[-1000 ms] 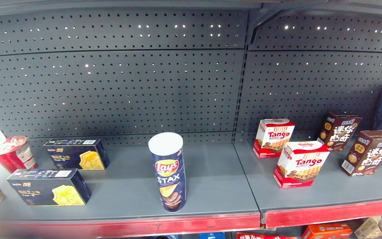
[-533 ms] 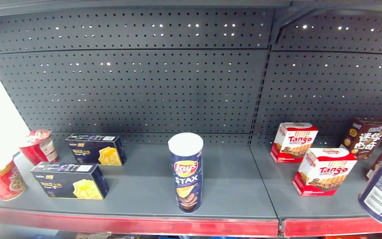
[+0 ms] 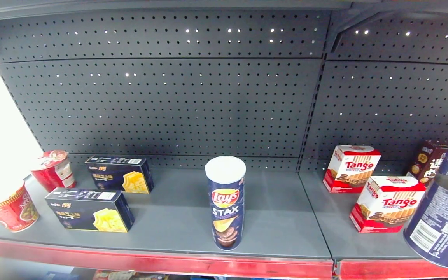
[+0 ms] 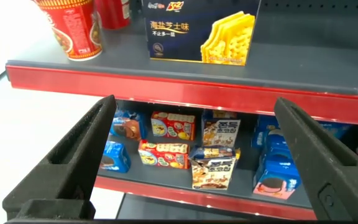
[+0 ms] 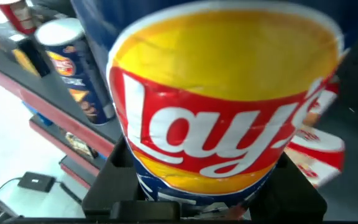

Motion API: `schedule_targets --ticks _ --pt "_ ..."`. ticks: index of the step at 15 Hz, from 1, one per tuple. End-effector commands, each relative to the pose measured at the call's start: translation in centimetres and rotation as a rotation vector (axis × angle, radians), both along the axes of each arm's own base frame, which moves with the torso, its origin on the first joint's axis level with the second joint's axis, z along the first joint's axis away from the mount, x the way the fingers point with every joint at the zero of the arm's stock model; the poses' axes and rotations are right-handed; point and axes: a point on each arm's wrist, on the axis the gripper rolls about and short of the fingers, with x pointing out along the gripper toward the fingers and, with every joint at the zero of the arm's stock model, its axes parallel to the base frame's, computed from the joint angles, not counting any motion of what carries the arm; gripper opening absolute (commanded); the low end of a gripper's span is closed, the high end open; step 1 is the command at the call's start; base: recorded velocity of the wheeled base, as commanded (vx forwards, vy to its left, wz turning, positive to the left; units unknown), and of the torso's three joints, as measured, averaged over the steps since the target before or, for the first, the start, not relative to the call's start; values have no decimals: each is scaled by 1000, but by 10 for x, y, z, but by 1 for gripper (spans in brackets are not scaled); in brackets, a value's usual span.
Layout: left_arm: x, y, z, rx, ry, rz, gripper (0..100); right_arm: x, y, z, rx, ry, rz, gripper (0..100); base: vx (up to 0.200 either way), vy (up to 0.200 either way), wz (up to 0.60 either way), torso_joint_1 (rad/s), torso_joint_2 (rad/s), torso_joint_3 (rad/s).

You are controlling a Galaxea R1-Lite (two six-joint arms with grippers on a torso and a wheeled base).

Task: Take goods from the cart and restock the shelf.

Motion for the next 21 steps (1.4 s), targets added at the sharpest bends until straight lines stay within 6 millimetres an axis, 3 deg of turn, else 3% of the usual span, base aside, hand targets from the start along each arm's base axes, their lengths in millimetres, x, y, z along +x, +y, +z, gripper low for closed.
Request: schedule_targets --ticks 1,7,13,21 --pt "0 0 0 -1 3 1 100 18 13 -5 -10 19 46 0 0 0 0 0 0 0" --pt "0 0 0 -1 3 1 100 68 63 -25 -5 -14 159 0 0 0 0 0 0 0" --pt "0 0 0 -1 3 1 100 142 145 -67 -5 -68 -11 0 0 0 0 0 0 0" --pt "0 0 0 -1 3 1 100 216 198 -78 19 -56 -101 0 0 0 0 0 0 0"
